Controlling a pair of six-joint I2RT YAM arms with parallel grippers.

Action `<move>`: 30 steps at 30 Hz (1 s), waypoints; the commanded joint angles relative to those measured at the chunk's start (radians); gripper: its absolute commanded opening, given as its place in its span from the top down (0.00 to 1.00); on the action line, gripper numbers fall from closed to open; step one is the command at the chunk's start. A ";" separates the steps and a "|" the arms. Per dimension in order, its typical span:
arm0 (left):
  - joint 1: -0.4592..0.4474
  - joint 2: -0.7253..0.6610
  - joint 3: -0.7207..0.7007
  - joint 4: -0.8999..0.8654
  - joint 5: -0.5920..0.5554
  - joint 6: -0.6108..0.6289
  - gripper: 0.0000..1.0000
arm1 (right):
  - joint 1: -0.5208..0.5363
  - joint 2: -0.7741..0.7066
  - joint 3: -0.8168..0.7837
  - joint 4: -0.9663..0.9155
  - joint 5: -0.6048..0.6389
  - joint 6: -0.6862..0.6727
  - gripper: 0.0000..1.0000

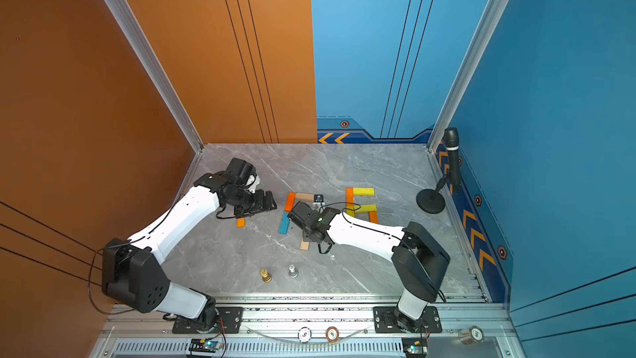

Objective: Assemble the number 6 with building blocks
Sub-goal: Assemble the building block at the center of the board.

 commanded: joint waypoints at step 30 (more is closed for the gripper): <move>0.063 -0.116 -0.102 0.062 0.005 0.037 0.09 | 0.026 0.323 0.239 -0.107 -0.041 0.150 0.64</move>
